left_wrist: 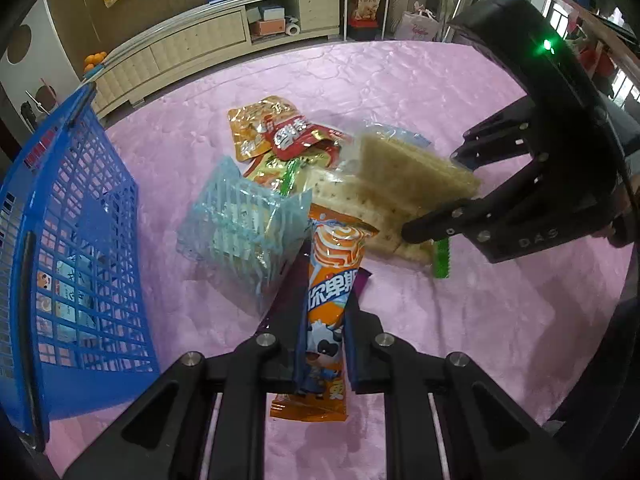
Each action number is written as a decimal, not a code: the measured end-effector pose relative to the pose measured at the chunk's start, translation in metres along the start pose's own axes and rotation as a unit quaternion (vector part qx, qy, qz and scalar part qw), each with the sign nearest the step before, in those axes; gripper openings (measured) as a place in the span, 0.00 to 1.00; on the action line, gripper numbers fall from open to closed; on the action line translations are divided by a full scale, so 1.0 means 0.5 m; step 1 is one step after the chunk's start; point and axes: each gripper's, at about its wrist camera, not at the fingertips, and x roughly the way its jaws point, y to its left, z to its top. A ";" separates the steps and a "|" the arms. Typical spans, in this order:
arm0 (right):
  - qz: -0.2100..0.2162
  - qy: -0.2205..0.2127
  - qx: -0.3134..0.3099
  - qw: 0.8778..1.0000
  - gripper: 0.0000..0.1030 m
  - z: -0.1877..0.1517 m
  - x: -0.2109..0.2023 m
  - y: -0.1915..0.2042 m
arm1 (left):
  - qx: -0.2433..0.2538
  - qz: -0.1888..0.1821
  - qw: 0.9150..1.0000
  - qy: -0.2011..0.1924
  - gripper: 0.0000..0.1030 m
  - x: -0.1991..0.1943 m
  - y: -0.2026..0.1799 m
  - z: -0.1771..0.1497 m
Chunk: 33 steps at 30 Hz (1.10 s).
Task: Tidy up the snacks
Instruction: 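Grasp the cracker pack with the right tool while the left holds the orange snack, then carry both snacks over the blue basket and open both tools to release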
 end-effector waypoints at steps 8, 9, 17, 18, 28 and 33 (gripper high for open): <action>-0.039 -0.012 0.018 0.999 0.18 -0.030 -0.051 0.041 | -0.017 -0.016 0.999 -0.030 0.14 -0.067 -0.002 0.004; -0.044 -0.017 0.019 0.999 0.18 -0.034 -0.063 0.052 | -0.017 -0.017 0.999 -0.033 0.14 -0.075 -0.002 0.003; -0.071 -0.040 0.014 0.997 0.18 -0.041 -0.169 0.142 | -0.011 -0.015 0.997 -0.076 0.14 -0.178 -0.007 -0.019; -0.075 -0.048 0.011 0.996 0.18 -0.039 -0.189 0.158 | -0.011 -0.012 0.996 -0.084 0.14 -0.197 -0.004 -0.023; -0.101 -0.089 -0.020 0.991 0.18 0.021 -0.281 0.307 | -0.030 -0.001 0.988 -0.149 0.14 -0.348 0.065 -0.059; -0.098 -0.112 -0.013 0.989 0.18 0.065 -0.297 0.354 | -0.042 0.012 0.985 -0.168 0.14 -0.400 0.128 -0.077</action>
